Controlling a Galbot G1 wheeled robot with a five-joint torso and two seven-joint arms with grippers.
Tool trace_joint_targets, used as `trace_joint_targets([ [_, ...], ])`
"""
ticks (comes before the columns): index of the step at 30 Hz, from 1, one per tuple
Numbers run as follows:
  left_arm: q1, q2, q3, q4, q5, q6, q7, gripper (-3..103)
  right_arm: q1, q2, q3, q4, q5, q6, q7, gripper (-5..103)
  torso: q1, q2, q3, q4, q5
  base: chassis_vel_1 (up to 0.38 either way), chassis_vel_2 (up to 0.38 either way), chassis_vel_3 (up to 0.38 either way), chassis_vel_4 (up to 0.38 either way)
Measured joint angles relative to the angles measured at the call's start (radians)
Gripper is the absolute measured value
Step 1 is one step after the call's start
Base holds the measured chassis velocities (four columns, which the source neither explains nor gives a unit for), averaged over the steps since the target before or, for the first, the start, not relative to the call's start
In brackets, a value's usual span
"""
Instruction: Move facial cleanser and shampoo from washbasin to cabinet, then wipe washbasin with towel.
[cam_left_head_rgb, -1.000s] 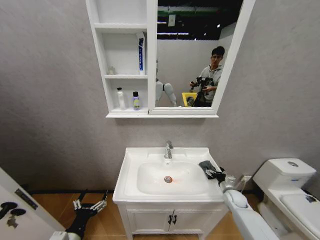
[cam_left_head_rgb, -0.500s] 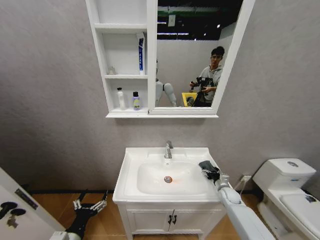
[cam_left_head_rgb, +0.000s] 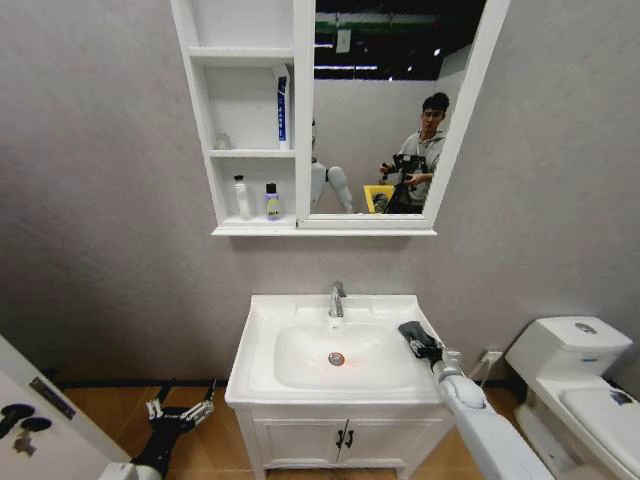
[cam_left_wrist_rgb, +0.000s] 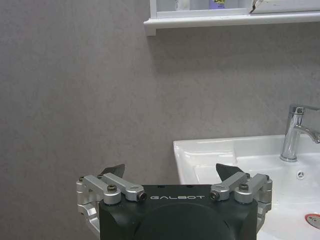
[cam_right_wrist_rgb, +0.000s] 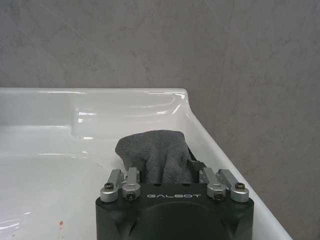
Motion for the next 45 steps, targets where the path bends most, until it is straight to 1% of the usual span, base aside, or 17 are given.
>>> trace_joint_targets([
  [1, 0.0, 0.0, 0.0, 0.0, 0.0, 0.0, 0.0, 100, -0.002, 0.0, 0.001, 0.006, 0.001, -0.003, 0.0, 42, 0.0, 0.0, 0.0, 0.0, 0.0, 0.0, 0.0, 0.0, 0.0],
  [2, 0.0, 0.0, 0.0, 0.0, 0.0, 0.0, 0.0, 100, -0.002, 0.0, 0.001, 0.006, 0.001, -0.003, 0.0, 42, 0.0, 0.0, 0.0, 0.0, 0.0, 0.0, 0.0, 0.0, 0.0],
  [4, 0.0, 0.0, 0.0, 0.0, 0.0, 0.0, 0.0, 100, -0.008, 0.002, 0.004, 0.021, 0.0, -0.009, -0.001, 31, 0.0, 0.0, 0.0, 0.0, 0.0, 0.0, 0.0, 0.0, 0.0],
  [6, 0.0, 0.0, 0.0, 0.0, 0.0, 0.0, 0.0, 100, -0.014, 0.003, 0.007, 0.034, -0.003, -0.012, -0.003, 31, 0.0, 0.0, 0.0, 0.0001, 0.0, 0.0, 0.0, 0.0, 0.0],
  [7, 0.0, 0.0, 0.0, 0.0, 0.0, 0.0, 0.0, 100, -0.027, 0.003, 0.012, 0.062, -0.004, -0.021, -0.005, 20, 0.0, 0.0, 0.0, 0.0, 0.0, 0.0, 0.0, 0.0, 0.0],
  [9, 0.0, 0.0, 0.0, 0.0, 0.0, 0.0, 0.0, 100, -0.041, 0.003, 0.015, 0.097, -0.003, -0.034, -0.004, 20, 0.0, 0.0, 0.0, -0.0001, 0.0001, 0.0, 0.0, 0.0, 0.0],
  [12, 0.0, 0.0, 0.0, 0.0, 0.0, 0.0, 0.0, 100, -0.078, -0.001, 0.023, 0.24, 0.011, -0.093, 0.02, 4, 0.0, 0.0, 0.0, 0.0, 0.0, 0.0, 0.0, 0.0, 0.0],
  [13, 0.0, 0.0, 0.0, 0.0, 0.0, 0.0, 0.0, 100, -0.085, -0.004, 0.022, 0.278, 0.02, -0.111, 0.028, 2, 0.0, 0.0, 0.0, 0.0001, -0.0001, 0.0, 0.0, 0.0, 0.0],
  [18, 0.0, 0.0, 0.0, 0.0, 0.0, 0.0, 0.0, 100, -0.104, -0.005, -0.003, 0.359, 0.03, -0.15, 0.03, 0, 0.0, 0.0, 0.0, -0.0001, -0.0004, 0.0, 0.0, 0.0, 0.0],
  [20, 0.0, 0.0, 0.0, 0.0, 0.0, 0.0, 0.0, 100, -0.108, 0.028, -0.037, 0.36, 0.044, -0.166, 0.043, 0, 0.0, 0.0, 0.0, 0.0, -0.0001, 0.0, 0.0, 0.0, 0.0],
  [21, 0.0, 0.0, 0.0, 0.0, 0.0, 0.0, 0.0, 100, -0.108, 0.028, -0.037, 0.36, 0.044, -0.166, 0.043, 0, 0.0, 0.0, 0.0, 0.0, -0.0001, 0.0, 0.0, 0.0, 0.0],
  [23, 0.0, 0.0, 0.0, 0.0, 0.0, 0.0, 0.0, 100, -0.094, 0.074, -0.091, 0.315, 0.082, -0.182, 0.076, 0, 0.0, 0.0, 0.0, 0.0001, 0.0001, 0.0, 0.0, 0.0, 0.0],
  [28, 0.0, 0.0, 0.0, 0.0, 0.0, 0.0, 0.0, 100, -0.035, 0.106, -0.144, 0.222, 0.103, -0.19, 0.097, 0, 0.0, 0.0, 0.0, 0.0001, 0.0, 0.0, 0.0, 0.0, 0.0],
  [30, 0.0, 0.0, 0.0, 0.0, 0.0, 0.0, 0.0, 100, 0.021, 0.124, -0.165, 0.141, 0.098, -0.186, 0.098, 0, 0.0, 0.0, 0.0, 0.0003, -0.0001, 0.0, 0.0, 0.0, 0.0],
  [34, 0.0, 0.0, 0.0, 0.0, 0.0, 0.0, 0.0, 100, 0.081, 0.134, -0.179, 0.036, 0.084, -0.18, 0.099, 0, 0.0, 0.0, 0.0, 0.0003, -0.0001, 0.0, 0.0, 0.0, 0.0],
  [41, 0.0, 0.0, 0.0, 0.0, 0.0, 0.0, 0.0, 100, 0.108, 0.13, -0.192, -0.05, 0.068, -0.165, 0.081, 0, 0.0, 0.0, 0.0, -0.0002, 0.0, 0.0, 0.0, 0.0, 0.0],
  [45, 0.0, 0.0, 0.0, 0.0, 0.0, 0.0, 0.0, 100, 0.126, 0.152, -0.206, -0.105, 0.057, -0.149, 0.067, 0, 0.0, 0.0, 0.0, 0.0, 0.0, 0.0, 0.0, 0.0, 0.0],
])
